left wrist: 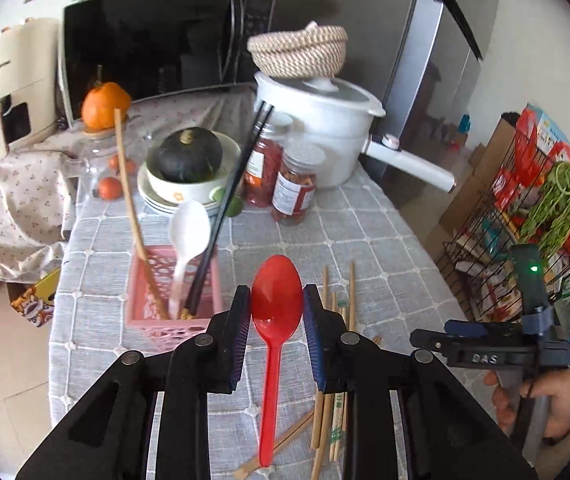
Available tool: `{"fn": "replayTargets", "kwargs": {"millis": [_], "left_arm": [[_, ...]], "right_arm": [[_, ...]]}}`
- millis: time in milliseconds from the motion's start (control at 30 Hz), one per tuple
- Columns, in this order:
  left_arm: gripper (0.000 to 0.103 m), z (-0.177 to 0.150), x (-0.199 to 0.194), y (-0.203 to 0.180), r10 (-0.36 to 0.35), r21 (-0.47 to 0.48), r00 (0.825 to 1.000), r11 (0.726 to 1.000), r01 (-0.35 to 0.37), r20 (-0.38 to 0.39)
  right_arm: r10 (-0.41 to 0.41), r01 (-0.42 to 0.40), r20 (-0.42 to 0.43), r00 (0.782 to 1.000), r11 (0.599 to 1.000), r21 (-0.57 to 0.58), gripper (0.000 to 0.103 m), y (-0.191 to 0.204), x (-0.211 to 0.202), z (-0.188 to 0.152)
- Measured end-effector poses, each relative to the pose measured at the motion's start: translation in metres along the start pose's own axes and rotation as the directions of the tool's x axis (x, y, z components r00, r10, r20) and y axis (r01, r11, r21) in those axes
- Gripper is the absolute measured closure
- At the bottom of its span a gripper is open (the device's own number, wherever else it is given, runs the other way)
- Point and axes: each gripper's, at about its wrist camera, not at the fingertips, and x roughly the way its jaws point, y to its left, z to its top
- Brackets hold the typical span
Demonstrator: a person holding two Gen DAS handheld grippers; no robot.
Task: Organize utensils
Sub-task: 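Lift the red spoon with the left tool toward the basket, then grasp a wooden chopstick with the right tool while the left tool carries the red spoon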
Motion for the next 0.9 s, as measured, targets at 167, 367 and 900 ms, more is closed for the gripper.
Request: {"fn": "replayTargets", "kwargs": {"millis": [167, 367, 900], "left_arm": [[0.075, -0.014, -0.036, 0.037, -0.011, -0.106, 0.995, 0.994, 0.022, 0.102], [0.075, -0.013, -0.041, 0.06, -0.034, -0.152, 0.989, 0.987, 0.057, 0.145], [0.075, -0.015, -0.03, 0.069, -0.034, -0.169, 0.993, 0.984, 0.052, 0.11]], "right_arm": [[-0.025, 0.025, 0.006, 1.0, 1.0, -0.019, 0.02, 0.019, 0.019, 0.014], [-0.074, 0.073, -0.006, 0.997, 0.995, -0.061, 0.041, 0.037, 0.052, 0.032], [-0.218, 0.217, -0.005, 0.976, 0.975, -0.052, 0.087, 0.048, 0.091, 0.056]]}}
